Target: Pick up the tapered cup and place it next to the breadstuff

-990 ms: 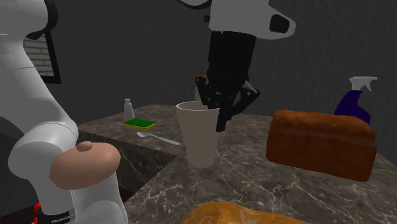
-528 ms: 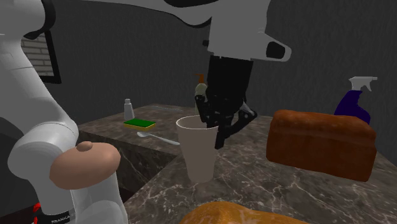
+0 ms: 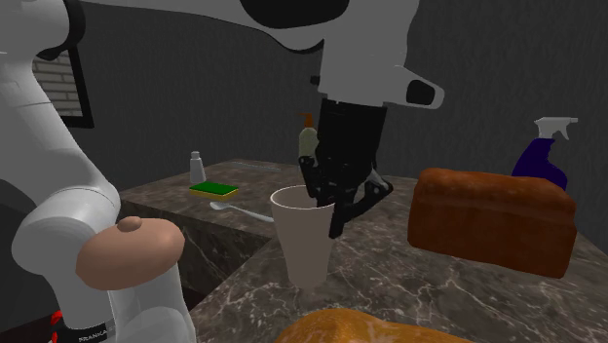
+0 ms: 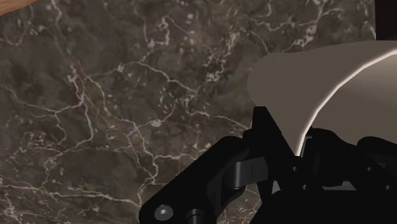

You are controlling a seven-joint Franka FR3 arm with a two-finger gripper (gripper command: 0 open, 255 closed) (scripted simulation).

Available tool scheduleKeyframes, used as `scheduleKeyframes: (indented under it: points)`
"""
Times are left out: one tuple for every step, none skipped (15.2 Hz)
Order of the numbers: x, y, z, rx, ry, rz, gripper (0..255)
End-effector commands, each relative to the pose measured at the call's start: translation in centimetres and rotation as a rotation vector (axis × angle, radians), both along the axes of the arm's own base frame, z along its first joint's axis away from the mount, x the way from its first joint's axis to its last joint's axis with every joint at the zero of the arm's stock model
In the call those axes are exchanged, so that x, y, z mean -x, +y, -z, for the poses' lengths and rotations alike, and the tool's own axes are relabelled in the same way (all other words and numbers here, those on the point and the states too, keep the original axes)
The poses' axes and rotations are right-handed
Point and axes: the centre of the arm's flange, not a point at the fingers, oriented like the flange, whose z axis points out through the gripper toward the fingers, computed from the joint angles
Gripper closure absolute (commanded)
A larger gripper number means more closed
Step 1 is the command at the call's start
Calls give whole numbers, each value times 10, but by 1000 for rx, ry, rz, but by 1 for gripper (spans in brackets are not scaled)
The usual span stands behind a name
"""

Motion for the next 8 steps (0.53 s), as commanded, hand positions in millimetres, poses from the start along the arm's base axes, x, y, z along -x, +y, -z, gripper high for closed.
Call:
scheduleKeyframes:
  points:
    - [0, 0, 0, 0, 0, 0, 255]
    - [0, 0, 0, 0, 0, 0, 0]
    - [0, 0, 0, 0, 0, 0, 0]
    - [0, 0, 0, 0, 0, 0, 0]
    - [0, 0, 0, 0, 0, 0, 0]
    - [0, 0, 0, 0, 0, 0, 0]
    - [0, 0, 0, 0, 0, 0, 0]
    - [-1, -2, -13, 0, 0, 0, 0]
